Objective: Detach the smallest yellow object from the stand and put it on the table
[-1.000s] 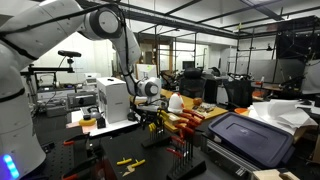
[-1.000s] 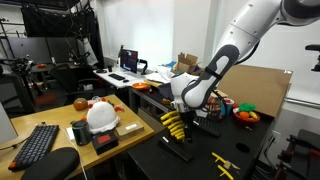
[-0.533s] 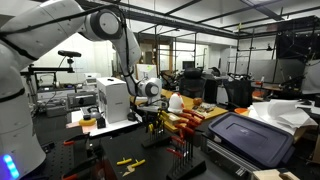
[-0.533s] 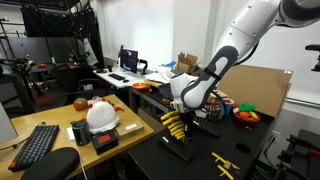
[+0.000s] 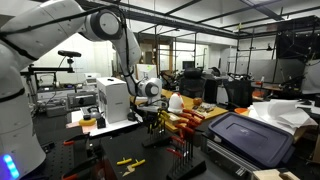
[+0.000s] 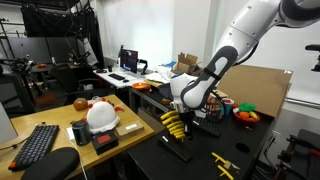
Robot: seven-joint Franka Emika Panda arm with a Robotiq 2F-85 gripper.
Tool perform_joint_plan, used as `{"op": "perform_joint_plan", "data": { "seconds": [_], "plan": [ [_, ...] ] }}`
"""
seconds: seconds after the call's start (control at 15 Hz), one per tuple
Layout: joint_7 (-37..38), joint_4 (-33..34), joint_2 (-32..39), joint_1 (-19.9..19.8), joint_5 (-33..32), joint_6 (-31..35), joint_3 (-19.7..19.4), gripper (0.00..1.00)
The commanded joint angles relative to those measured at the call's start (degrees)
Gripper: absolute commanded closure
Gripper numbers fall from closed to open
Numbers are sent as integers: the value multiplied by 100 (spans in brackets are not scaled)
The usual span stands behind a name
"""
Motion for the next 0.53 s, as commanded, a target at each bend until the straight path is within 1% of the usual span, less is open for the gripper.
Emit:
{"op": "perform_joint_plan", "data": {
  "seconds": [0.0, 0.47],
  "plan": [
    [191, -81, -78, -50, 189, 93, 35, 95],
    [637, -191, -148, -21, 496, 133, -23, 95]
  ]
}}
